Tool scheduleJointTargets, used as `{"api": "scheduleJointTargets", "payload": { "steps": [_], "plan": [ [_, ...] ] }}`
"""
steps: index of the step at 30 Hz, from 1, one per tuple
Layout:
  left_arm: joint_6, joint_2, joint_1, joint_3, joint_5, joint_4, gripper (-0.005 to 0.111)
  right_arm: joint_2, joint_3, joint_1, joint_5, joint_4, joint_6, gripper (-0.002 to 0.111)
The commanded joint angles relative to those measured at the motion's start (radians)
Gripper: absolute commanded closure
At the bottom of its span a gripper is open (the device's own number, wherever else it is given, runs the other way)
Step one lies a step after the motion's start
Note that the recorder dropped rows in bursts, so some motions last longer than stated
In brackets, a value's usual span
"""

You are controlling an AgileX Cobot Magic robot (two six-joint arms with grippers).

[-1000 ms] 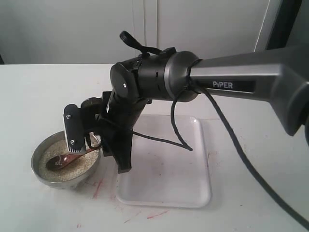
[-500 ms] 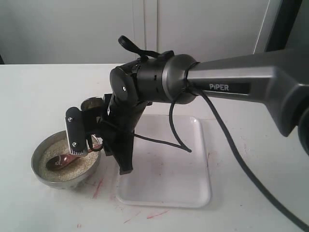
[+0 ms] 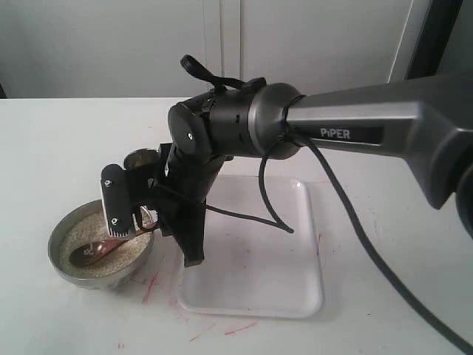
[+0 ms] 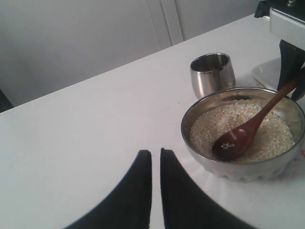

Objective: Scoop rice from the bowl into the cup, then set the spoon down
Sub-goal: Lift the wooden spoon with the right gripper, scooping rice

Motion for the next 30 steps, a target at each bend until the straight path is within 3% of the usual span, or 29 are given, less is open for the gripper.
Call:
{"api": "scheduleJointTargets", "payload": {
  "steps": [1,7,21,30],
  "plan": [
    [-0.001,-0.001,-0.003,-0.003,-0.004,-0.007,0.092,-0.004,-0.007,-0.001,0.000,-0.015,0.006,0.097],
    [-0.001,-0.001,-0.003,-0.003,-0.004,-0.007,0.092,-0.010,-0.007,-0.001,0.000,-0.015,0.006,0.103],
    [-0.001,-0.001,-0.003,-0.003,-0.004,-0.007,0.092,-0.094,-0.007,-0.001,0.031,-0.142,0.051,0.103],
    [-0.001,-0.001,-0.003,-0.003,-0.004,-0.007,0.092,-0.173,-0.009,0.066,0.076,-0.453,0.133,0.108]
  ]
}}
